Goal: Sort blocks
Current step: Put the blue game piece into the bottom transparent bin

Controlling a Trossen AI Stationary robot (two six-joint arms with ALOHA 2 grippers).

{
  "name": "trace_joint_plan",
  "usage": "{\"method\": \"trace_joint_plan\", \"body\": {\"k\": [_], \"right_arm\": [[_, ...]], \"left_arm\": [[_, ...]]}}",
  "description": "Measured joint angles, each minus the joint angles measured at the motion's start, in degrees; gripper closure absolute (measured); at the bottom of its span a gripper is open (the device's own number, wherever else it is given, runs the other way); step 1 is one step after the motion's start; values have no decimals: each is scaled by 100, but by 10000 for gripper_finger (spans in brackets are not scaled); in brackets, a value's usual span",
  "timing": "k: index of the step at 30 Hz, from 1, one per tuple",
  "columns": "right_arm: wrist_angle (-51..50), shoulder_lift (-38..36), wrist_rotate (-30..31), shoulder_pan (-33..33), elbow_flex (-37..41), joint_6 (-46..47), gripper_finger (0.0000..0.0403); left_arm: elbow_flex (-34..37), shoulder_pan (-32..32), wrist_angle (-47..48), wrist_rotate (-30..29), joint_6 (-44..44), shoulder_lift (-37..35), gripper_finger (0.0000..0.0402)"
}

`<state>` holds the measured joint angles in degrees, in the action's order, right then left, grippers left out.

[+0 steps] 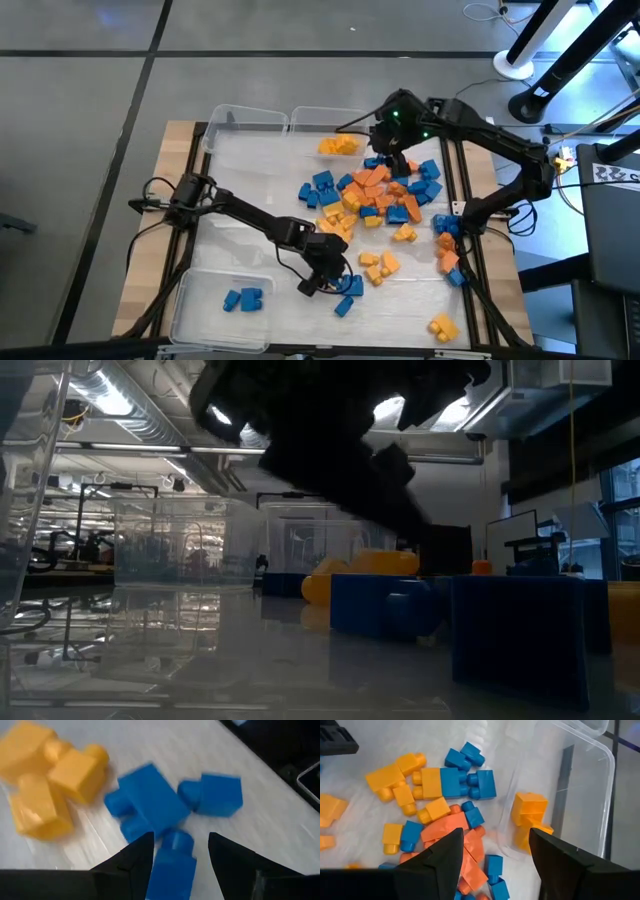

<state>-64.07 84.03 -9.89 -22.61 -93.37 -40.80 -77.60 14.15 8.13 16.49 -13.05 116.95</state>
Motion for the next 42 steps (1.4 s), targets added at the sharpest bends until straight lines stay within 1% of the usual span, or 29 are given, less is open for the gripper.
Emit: {"method": "trace_joint_plan", "body": {"k": [7,11,15,26,35,42], "right_arm": [[1,2,35,94,1,1,178],[1,2,40,92,1,2,178],[4,2,42,91,1,1,178],[6,4,42,90,1,-16,178],[6,6,42,90,1,-20,178],[6,7,42,90,2,-20,178]], "left_arm": [[-9,41,151,-19,-235,26,225],[-4,37,228,-55,-218,97,225],[-7,36,172,-66,-389,126,225],[-7,4,216,-280,-668,137,225],[-4,-20,222,-278,-668,137,225],[4,-66,575,-280,-696,137,225]]}}
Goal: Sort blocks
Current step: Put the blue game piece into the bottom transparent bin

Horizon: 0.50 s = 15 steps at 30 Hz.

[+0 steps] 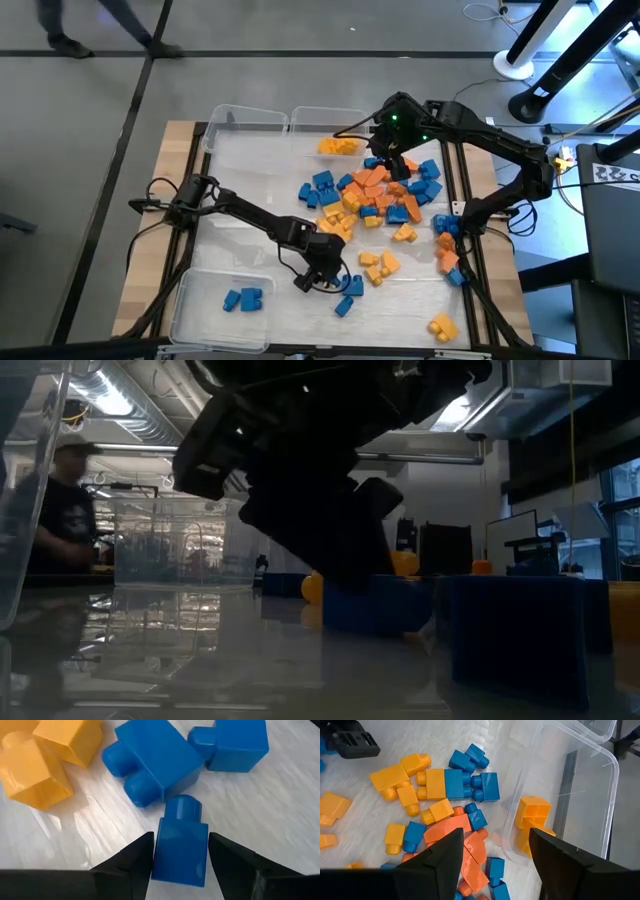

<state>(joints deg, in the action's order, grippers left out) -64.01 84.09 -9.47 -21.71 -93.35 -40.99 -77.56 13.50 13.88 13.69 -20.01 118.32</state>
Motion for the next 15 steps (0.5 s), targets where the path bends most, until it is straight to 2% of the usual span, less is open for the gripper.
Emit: {"method": "trace_joint_plan", "body": {"k": [9,15], "right_arm": [[-17,0,2,0,1,0,178],[-69,0,2,0,1,0,178]], "left_arm": [[27,0,-4,2,-37,193,230],[22,0,-111,-54,-26,214,284]]}}
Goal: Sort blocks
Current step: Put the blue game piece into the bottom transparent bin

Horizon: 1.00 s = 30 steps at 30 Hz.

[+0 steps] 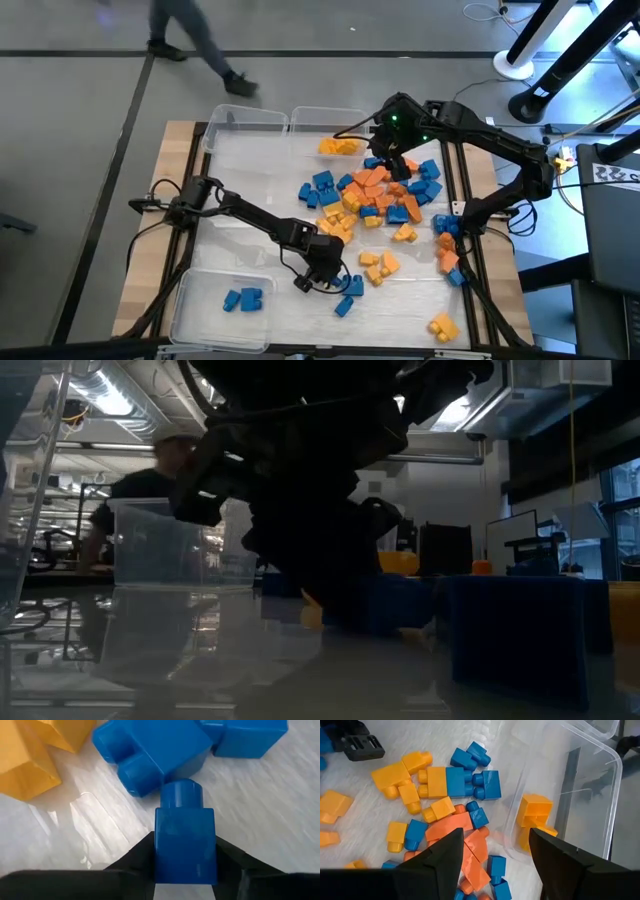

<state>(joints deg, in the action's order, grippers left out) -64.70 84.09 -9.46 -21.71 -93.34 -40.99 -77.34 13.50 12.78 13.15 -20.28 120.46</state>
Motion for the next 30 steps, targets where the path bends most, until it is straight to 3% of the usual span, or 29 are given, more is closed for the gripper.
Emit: {"method": "trace_joint_plan", "body": {"k": [10,18,23,30], "right_arm": [[-522,-76,-58,376,337,0,178],[-428,-211,67,996,1197,-2,178],[-206,-256,303,1132,1684,96,178],[286,-251,-11,1306,2398,365,178]], "left_arm": [[-46,-4,276,-195,669,-369,284],[-55,1,786,-193,1216,-1439,284],[-57,258,1499,-23,2448,-2319,284],[-59,1232,1703,118,3911,-3179,284]]}}
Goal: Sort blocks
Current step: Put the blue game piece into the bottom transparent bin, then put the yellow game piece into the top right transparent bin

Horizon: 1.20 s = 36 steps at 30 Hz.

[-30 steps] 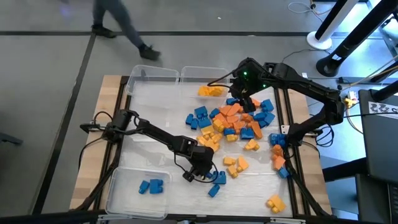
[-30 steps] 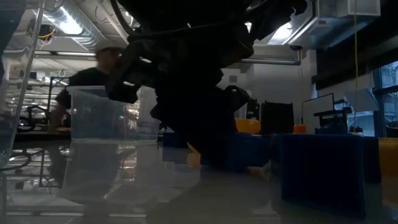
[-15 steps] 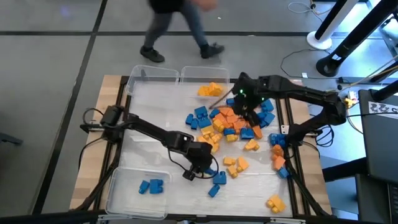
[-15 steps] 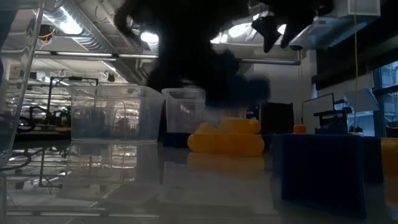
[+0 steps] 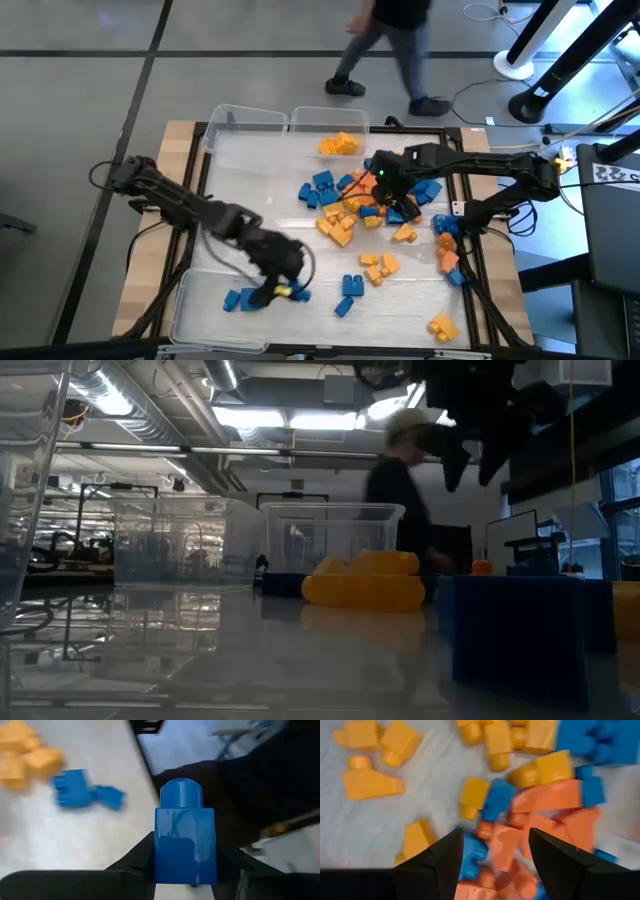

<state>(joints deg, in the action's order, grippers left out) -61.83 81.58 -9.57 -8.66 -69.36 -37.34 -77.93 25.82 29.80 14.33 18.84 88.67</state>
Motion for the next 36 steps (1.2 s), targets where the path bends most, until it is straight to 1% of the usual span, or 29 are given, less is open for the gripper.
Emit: {"method": "trace_joint_plan", "body": {"k": [2,6,9,15,19,26,31,34,36], "right_arm": [[136,0,-50,110,168,4,178],[356,0,-54,404,396,215,178],[622,0,-54,651,484,558,178],[1233,0,-45,1124,538,723,178],[1683,0,3,1361,538,730,178],[2166,0,53,1483,538,770,178],[2142,0,138,1466,538,1018,178],[2123,0,145,1545,538,1145,178],[2127,2,157,1643,538,1259,178]], "left_arm": [[-1,302,2,-18,366,-129,283],[-2,881,157,-359,962,-179,264],[-2,1218,537,-426,1438,-110,261],[8,1669,1518,-704,2772,-3,263],[83,1756,1881,-785,3572,32,251],[179,1686,2258,-819,4389,36,222],[179,1589,2367,-762,4554,36,204],[179,1507,2365,-493,4332,33,202],[179,1463,2365,-450,4193,5,202]]}}
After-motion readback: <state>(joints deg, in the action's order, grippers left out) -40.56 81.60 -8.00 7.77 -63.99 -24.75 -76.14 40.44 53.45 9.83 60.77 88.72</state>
